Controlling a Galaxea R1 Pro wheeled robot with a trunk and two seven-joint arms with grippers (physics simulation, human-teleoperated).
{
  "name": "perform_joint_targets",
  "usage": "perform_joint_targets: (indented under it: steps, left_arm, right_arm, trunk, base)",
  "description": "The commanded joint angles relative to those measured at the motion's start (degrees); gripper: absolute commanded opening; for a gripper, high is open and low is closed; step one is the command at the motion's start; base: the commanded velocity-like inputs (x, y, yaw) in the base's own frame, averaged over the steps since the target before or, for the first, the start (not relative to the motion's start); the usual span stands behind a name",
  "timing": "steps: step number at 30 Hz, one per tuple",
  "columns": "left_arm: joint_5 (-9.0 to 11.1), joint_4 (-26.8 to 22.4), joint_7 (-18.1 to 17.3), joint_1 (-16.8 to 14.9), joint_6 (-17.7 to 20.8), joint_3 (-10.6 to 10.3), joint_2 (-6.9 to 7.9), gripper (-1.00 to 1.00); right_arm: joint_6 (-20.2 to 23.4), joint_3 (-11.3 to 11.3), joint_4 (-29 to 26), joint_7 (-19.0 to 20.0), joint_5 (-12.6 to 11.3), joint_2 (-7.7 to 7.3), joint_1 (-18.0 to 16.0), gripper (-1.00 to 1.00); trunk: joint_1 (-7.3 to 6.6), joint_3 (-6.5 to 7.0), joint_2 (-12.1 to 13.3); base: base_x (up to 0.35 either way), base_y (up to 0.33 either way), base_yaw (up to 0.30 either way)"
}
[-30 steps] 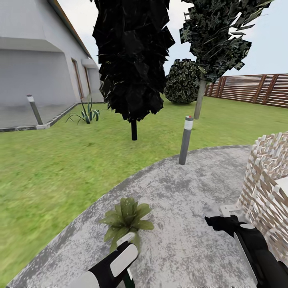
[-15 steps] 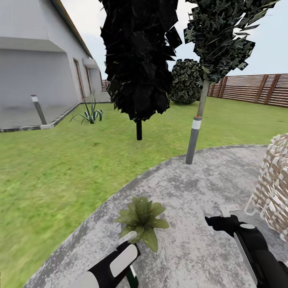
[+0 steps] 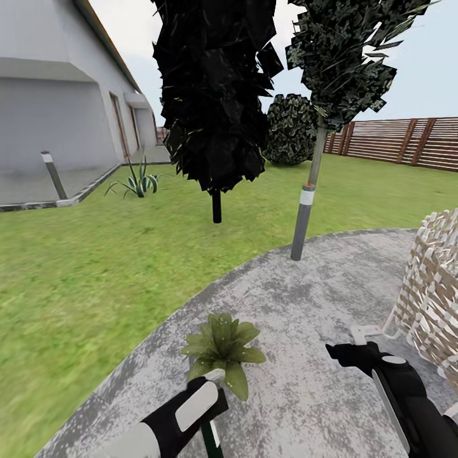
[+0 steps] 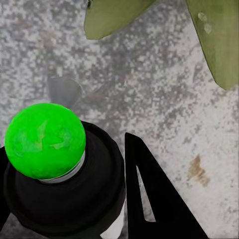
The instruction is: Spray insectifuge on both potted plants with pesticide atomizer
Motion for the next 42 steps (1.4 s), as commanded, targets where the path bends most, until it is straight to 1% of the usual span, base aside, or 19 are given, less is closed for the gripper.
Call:
perform_joint_targets:
  steps: [1,6,11,12,14,15,16,17,18,20,22,24,25,27,29,32,38,41,42]
  left_arm:
    - [0.00,0.19,-0.02,-0.14,0.33,0.00,0.00,-1.00]
    - [-0.03,1.05,-0.28,-0.56,0.53,-0.06,0.00,-1.00]
    - [-0.12,4.20,-3.12,-1.41,0.51,-0.07,0.00,-1.00]
    - [-0.46,4.50,-3.42,-1.48,0.36,-0.17,0.00,-1.00]
    - [-3.77,5.11,-4.47,-1.53,-0.06,-0.33,0.05,-1.00]
    - [-9.62,7.24,-7.48,-1.54,-0.46,-0.13,0.08,-1.00]
    - [-12.24,8.80,-9.66,-1.54,-1.01,-0.02,0.05,-1.00]
    - [-13.72,9.89,-11.09,-1.55,-1.70,0.03,0.04,-1.00]
    - [-14.50,10.50,-11.81,-1.55,-2.11,0.02,0.06,-1.00]
    - [-15.21,11.14,-12.17,-1.55,-2.13,-0.06,0.45,-1.00]
    - [-15.33,11.43,-12.10,-1.55,-1.91,-0.08,0.78,-1.00]
    - [-15.49,12.13,-12.08,-1.82,-0.83,-0.13,0.93,-1.00]
    - [-17.45,13.29,-12.41,-2.05,-0.13,-0.17,0.96,-1.00]
    - [-20.64,14.13,-12.72,-2.13,0.10,-0.17,0.92,-1.00]
    - [-22.12,14.48,-13.08,-2.16,0.39,-0.26,0.90,-1.00]
    - [-22.55,15.70,-13.20,-2.16,1.37,-0.34,0.88,-1.00]
    - [-22.78,15.97,-13.24,-2.16,1.48,-0.35,0.78,-1.00]
    - [-24.45,15.29,-14.66,-2.16,1.42,-0.31,0.28,-1.00]
    - [-24.70,14.92,-14.99,-2.16,1.42,-0.29,0.21,-1.00]
  right_arm:
    - [-0.01,0.00,-0.10,0.01,0.00,0.00,0.00,1.00]
    - [-0.09,0.00,-0.18,0.02,0.00,0.00,0.00,1.00]
    - [-0.09,0.00,-0.25,0.02,0.00,0.00,0.00,1.00]
    - [-0.09,0.00,-0.26,0.02,0.00,0.00,0.00,1.00]
    - [-0.09,0.00,-0.26,0.02,0.00,0.00,0.00,1.00]
    - [-0.09,0.00,-0.26,0.02,0.00,-0.01,0.00,1.00]
    - [-0.09,0.00,-0.26,0.02,0.00,0.00,0.00,1.00]
    - [-0.09,0.00,-0.26,0.02,0.00,0.00,0.00,1.00]
    - [-0.09,0.00,-0.27,0.02,0.00,0.00,0.00,1.00]
    - [-0.09,0.00,-0.27,0.02,0.00,0.00,0.00,1.00]
    - [-0.09,0.00,-0.27,0.02,0.00,0.00,0.00,1.00]
    - [-0.09,0.00,-0.27,0.02,0.00,0.00,0.00,1.00]
    - [-0.09,0.00,-0.27,0.02,0.00,0.00,0.00,1.00]
    - [-0.09,0.00,-0.27,0.02,0.00,0.00,0.00,1.00]
    - [-0.09,0.00,-0.27,0.02,0.00,0.00,0.00,1.00]
    - [-0.11,0.00,-0.27,0.02,0.00,0.00,0.01,1.00]
    - [-0.12,0.00,-0.27,0.02,0.00,0.00,0.00,1.00]
    - [-0.13,0.05,-0.27,0.02,0.00,0.00,0.02,1.00]
    - [-0.15,0.06,-0.27,0.02,0.00,0.00,0.03,1.00]
  trunk:
    - [0.00,0.00,0.00]
    - [0.00,0.00,0.00]
    - [0.00,0.00,0.00]
    - [0.00,0.00,0.00]
    - [0.00,0.00,0.00]
    - [0.00,0.00,0.00]
    - [0.00,0.00,0.00]
    - [0.00,0.00,0.00]
    - [0.00,0.00,0.00]
    - [0.00,0.00,0.00]
    - [0.00,0.00,0.00]
    - [0.00,0.00,0.00]
    - [0.00,0.00,0.00]
    - [0.00,0.00,0.00]
    - [0.00,0.00,0.00]
    - [0.00,0.00,0.00]
    - [0.00,0.00,0.00]
    - [0.00,0.00,0.00]
    - [0.00,0.00,0.00]
  base:
    - [0.000,0.000,0.000]
    - [0.000,0.000,-0.125]
    - [0.000,0.000,-0.278]
    - [0.000,0.000,-0.143]
    - [0.000,0.000,-0.060]
    - [0.000,0.000,-0.015]
    - [0.000,0.000,-0.008]
    - [0.000,0.000,-0.004]
    - [0.000,0.000,-0.002]
    - [0.000,0.000,-0.001]
    - [0.000,0.000,0.000]
    - [0.000,0.000,0.000]
    - [0.000,0.000,0.000]
    - [0.000,0.000,0.000]
    - [0.000,0.000,0.000]
    - [0.000,0.000,0.000]
    - [0.000,0.000,0.000]
    - [0.000,0.000,-0.055]
    - [0.000,0.000,-0.192]
